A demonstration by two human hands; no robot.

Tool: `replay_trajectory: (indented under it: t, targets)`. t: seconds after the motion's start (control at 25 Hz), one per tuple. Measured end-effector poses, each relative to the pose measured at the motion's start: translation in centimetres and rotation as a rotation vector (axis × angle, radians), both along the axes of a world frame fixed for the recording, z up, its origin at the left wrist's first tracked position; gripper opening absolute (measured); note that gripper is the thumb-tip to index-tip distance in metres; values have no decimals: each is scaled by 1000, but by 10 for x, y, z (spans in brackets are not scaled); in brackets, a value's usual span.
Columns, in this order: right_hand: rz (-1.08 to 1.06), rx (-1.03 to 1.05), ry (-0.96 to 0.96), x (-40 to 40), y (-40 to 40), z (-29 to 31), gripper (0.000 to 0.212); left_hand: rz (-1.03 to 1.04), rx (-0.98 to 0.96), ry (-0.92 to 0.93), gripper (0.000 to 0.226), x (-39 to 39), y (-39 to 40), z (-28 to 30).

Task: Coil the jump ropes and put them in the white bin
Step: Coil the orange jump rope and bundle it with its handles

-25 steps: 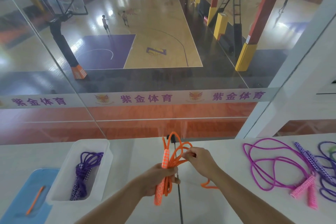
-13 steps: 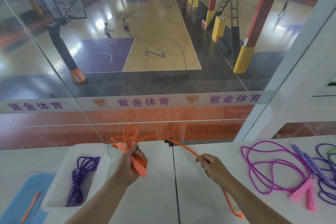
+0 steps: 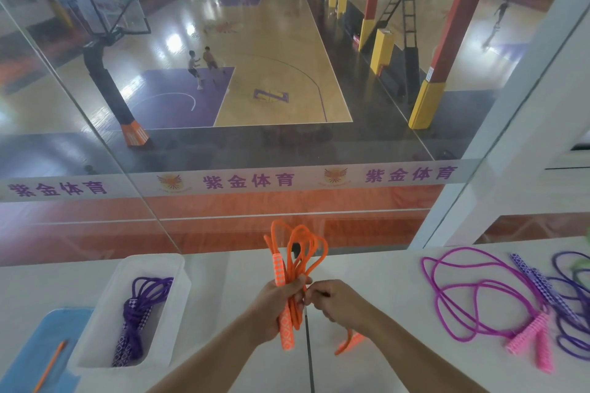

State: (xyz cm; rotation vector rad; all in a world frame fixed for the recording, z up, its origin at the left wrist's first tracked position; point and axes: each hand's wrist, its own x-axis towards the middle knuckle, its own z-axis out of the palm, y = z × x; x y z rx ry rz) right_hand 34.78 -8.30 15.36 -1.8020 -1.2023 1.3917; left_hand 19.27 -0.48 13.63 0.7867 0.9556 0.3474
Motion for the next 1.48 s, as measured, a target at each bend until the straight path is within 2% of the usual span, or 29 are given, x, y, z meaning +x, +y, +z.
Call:
replay_trajectory:
  t: [0.2,0.32,0.48,0.56,0.64,0.68,0.76,0.84,1.04,1.12,1.24,1.4,1.48]
  targets:
    - [64,-59,-36,0,1,8,28,-7,37,59,30,-2,1,1]
    - [51,-69,-56,-2,3,9,28,30,-9,11,31,-1,1,2]
    - [56,-88,-6,-5,-3,2,26,235,-130,-154,15,1,9,3]
    - [72,-113,-32,-1,-10,-2,28,370,-199,-240,20,-5,24,0]
    - [81,-141,-93,5,-16,-2,28,440,-225,-237,20,-15,38,-7]
    - [107,-135,-134,9,-18,-2,26,419,-188,-162,18,-20,43,-11]
    - [222,-105,-246,17,-20,-1,20,234,55,186,18,-29,51,-19]
    - [319,-70,-350,26,-17,4,17,-77,359,543,17,-36,53,-23]
    - [386,109,-581,51,-2,28,25,-853,992,1132,29,-48,43,-15]
    - [415,157,-627,54,1,35,24,-1039,1162,1193,28,-49,30,-8]
    - [465,217,-633,47,7,43,22,-1296,1280,1055,23,-43,7,4]
    - [418,189,-582,50,13,48,20,-1308,1296,931,23,-36,-12,25]
    - [369,133,-513,54,9,43,19,-1293,1364,905,21,-37,-15,37]
